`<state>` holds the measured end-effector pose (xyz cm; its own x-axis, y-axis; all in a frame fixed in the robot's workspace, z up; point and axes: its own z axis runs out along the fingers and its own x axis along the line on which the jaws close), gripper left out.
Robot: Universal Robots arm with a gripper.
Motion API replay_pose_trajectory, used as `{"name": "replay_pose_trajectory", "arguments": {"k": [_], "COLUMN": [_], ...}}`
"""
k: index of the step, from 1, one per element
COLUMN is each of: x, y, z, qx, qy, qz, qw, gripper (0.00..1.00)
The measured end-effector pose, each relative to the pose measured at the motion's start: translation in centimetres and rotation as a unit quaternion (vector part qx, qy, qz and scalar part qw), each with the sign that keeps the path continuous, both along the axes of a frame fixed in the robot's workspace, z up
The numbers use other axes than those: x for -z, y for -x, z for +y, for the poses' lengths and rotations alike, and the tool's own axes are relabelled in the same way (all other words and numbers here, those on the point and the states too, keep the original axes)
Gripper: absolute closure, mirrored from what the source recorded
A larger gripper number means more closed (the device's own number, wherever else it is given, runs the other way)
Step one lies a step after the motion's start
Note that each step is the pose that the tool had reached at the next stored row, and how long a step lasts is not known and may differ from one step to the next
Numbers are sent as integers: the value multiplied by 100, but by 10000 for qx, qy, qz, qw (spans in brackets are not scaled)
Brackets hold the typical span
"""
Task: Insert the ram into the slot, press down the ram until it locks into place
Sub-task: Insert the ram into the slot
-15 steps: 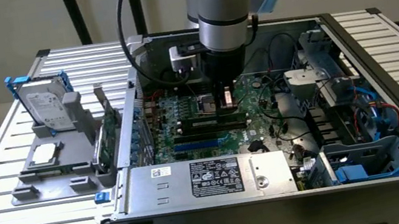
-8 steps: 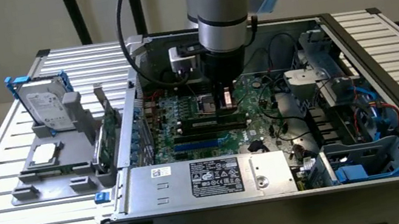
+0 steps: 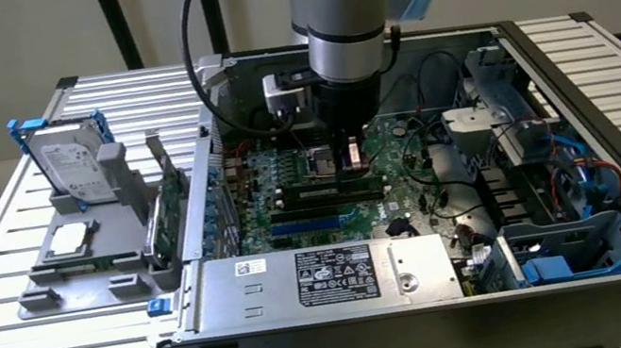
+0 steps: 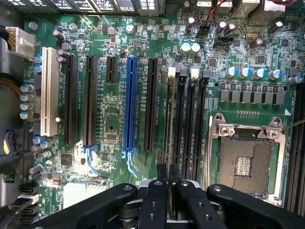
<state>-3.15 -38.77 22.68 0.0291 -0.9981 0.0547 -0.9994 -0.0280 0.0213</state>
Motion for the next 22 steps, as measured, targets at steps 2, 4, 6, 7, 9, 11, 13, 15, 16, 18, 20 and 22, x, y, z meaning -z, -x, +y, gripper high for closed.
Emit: {"name": "replay_pose_trajectory", "arguments": {"k": [2, 4, 6, 7, 9, 11, 13, 15, 16, 18, 20, 22], "x": [5, 11, 14, 14, 9, -39, -93, -115, -120, -120, -122, -122], "y": [0, 1, 0, 0, 1, 3, 15, 39, 48, 63, 66, 66], "z": [0, 0, 0, 0, 0, 0, -2, -4, -5, -4, -4, -5], "qx": [1, 2, 1, 1, 2, 6, 8, 8, 9, 10, 11, 10], "qy": [0, 0, 2, 1, 1, 0, 0, -1, -2, -3, -2, -2], "qz": [-2, -3, -3, -3, -4, -4, -3, -3, -3, -4, -3, -3], "qw": [10000, 10000, 10000, 10000, 10000, 10000, 10000, 10000, 10000, 10000, 10000, 10000], "gripper": [87, 87, 87, 87, 85, 79, 79, 79, 79, 81, 87, 89]}}
